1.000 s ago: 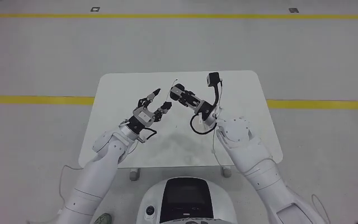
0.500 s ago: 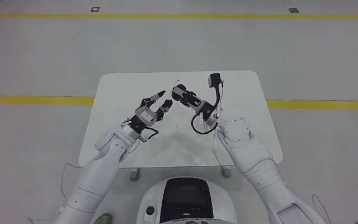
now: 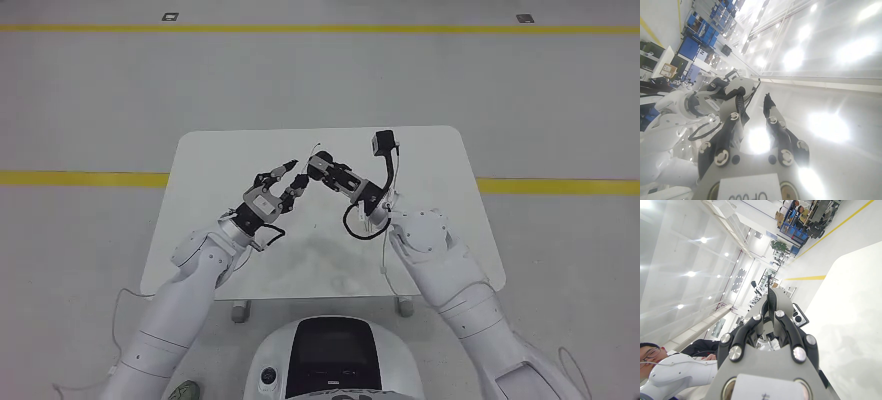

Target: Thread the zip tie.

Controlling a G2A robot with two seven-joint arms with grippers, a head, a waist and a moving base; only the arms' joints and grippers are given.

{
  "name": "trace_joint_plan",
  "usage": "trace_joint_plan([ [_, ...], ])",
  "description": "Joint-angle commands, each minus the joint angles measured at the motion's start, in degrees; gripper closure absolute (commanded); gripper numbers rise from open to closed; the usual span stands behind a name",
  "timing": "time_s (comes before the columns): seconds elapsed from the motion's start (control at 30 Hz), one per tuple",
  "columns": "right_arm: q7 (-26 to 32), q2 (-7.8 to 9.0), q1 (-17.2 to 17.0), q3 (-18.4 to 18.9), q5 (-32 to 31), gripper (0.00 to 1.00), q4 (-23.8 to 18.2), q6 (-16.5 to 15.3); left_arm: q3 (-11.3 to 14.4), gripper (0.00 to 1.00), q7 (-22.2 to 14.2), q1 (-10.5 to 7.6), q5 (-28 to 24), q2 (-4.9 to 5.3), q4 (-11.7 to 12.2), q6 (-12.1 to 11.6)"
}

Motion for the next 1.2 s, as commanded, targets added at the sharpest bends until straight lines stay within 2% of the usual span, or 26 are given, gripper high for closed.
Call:
trace_joint_plan([
  [0.0, 0.15, 0.02, 0.03, 0.03, 0.08, 1.0, 0.0, 0.0, 0.2, 0.81, 0.04, -0.12, 0.01, -0.04, 0.12, 0.01],
  [0.1, 0.3, 0.06, 0.02, 0.11, 0.22, 1.0, 0.02, 0.0, 0.4, 0.89, 0.05, -0.3, 0.1, -0.06, 0.31, 0.15],
  [0.13, 0.33, 0.08, 0.01, 0.13, 0.27, 1.0, 0.04, 0.0, 0.43, 0.99, 0.04, -0.35, 0.12, -0.07, 0.35, 0.18],
  [0.33, 0.44, 0.15, -0.02, 0.34, 0.62, 1.0, 0.23, 0.0, 0.53, 1.0, -0.07, -0.54, 0.42, -0.06, 0.51, 0.26],
  [0.37, 0.43, 0.16, -0.03, 0.38, 0.66, 0.76, 0.29, 0.0, 0.53, 1.0, -0.09, -0.53, 0.56, -0.05, 0.53, 0.28],
  [0.4, 0.29, 0.17, -0.04, 0.47, 0.74, 0.33, 0.33, 0.0, 0.48, 1.0, -0.11, -0.5, 0.83, -0.03, 0.54, 0.27],
  [0.43, 0.05, 0.17, -0.13, 0.59, 1.13, 0.0, 0.19, 0.0, 0.37, 1.0, -0.16, -0.43, 1.2, 0.02, 0.51, 0.21],
  [0.7, 0.37, 0.44, -0.37, 1.9, 1.82, 0.0, -0.2, 0.0, -2.23, 1.0, -2.74, 1.48, 3.83, 0.72, -0.67, -0.38],
  [0.77, 0.37, 0.44, -0.37, 1.9, 1.82, 0.0, -0.2, 0.0, -3.1, 1.0, -3.51, 1.99, 5.27, 0.91, -0.67, -1.96],
  [0.97, 0.37, 0.44, -0.37, 1.9, 1.82, 0.0, -0.2, 0.0, -3.1, 1.0, -3.51, 1.99, 5.27, 0.91, -0.67, -1.96],
  [1.0, 0.37, 0.44, -0.37, 1.9, 1.82, 0.0, -0.2, 0.0, -3.05, 1.0, -3.11, 1.79, 7.32, 0.98, -0.95, -2.65],
  [1.03, 0.68, 0.35, -0.87, 1.74, 4.14, 0.0, -0.3, 1.13, -2.83, 1.0, -3.01, 1.54, 12.59, 1.21, -1.61, -4.13],
  [1.07, 1.91, 0.34, -0.86, 1.85, 6.51, 0.0, -0.45, 2.72, -2.75, 1.0, -3.54, 1.8, 15.08, 1.34, -1.87, -5.36],
  [1.17, 7.28, 0.7, -0.15, 3.38, 11.83, 0.0, -0.62, 7.62, -4.68, 1.0, -6.26, 2.57, 21.4, 2.0, -1.83, -8.96],
])
